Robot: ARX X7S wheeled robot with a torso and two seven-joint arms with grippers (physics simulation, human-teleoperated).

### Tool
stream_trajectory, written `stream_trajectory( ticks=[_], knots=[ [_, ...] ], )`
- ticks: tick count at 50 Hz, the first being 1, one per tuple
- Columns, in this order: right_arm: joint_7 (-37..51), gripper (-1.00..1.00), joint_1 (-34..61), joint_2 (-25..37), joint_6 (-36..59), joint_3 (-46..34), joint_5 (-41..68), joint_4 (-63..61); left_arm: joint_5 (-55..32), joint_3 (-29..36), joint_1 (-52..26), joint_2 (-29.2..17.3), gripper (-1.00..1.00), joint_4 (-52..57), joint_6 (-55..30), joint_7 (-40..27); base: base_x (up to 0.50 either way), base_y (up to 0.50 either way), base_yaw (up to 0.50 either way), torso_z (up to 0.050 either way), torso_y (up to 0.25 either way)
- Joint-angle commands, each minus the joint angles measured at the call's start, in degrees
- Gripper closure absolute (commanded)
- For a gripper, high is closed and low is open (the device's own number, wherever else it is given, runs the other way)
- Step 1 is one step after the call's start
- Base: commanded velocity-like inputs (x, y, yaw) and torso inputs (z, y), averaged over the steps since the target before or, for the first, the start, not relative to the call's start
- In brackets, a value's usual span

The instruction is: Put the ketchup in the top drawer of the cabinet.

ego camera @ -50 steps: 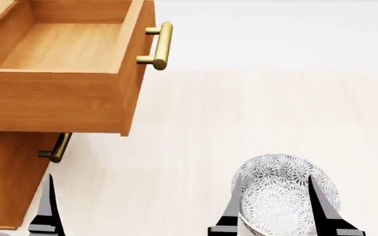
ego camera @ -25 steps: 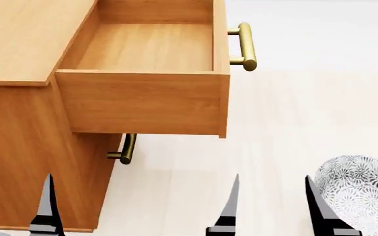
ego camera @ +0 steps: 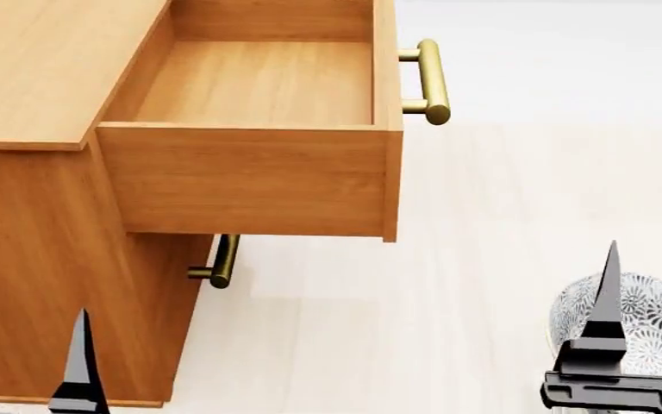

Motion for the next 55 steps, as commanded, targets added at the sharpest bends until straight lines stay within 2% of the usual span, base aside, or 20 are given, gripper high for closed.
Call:
stream_trajectory(
  ticks=[1,9,22,27,39,55],
  knots=[
    [-1.93,-1.00,1.10,5.15,2.13,7.54,3.83,1.90,0.00,0.44,0.35,-0.60,-1.00,0.16,0.27,-0.88,0.00,0.00,0.00,0.000,0.000],
    [-3.37,-1.00,-1.28,6.68,1.98,9.82,3.94,2.37,-0.06,0.97,0.20,-0.75,-1.00,0.06,0.33,-1.37,0.00,0.00,0.00,0.000,0.000],
    [-12.54,-1.00,-9.80,6.31,-3.32,18.17,8.62,4.88,-0.69,0.89,0.22,-1.33,-1.00,-0.05,0.22,-2.05,0.00,0.00,0.00,0.000,0.000],
    [-14.27,-1.00,-16.20,3.68,-4.16,26.24,12.50,3.03,-0.87,1.02,0.29,-1.59,-1.00,0.50,-0.06,-2.28,0.00,0.00,0.00,0.000,0.000],
    [-19.64,-1.00,-28.72,-3.60,-7.89,39.63,17.86,-0.74,-1.02,1.82,1.02,-1.94,-1.00,1.21,0.25,-2.74,0.00,0.00,0.00,0.000,0.000],
    [-26.30,-1.00,-35.86,-11.53,-13.88,46.16,17.50,-0.02,-1.60,1.58,1.64,-2.58,-1.00,0.25,1.96,-3.15,0.00,0.00,0.00,0.000,0.000]
  ],
)
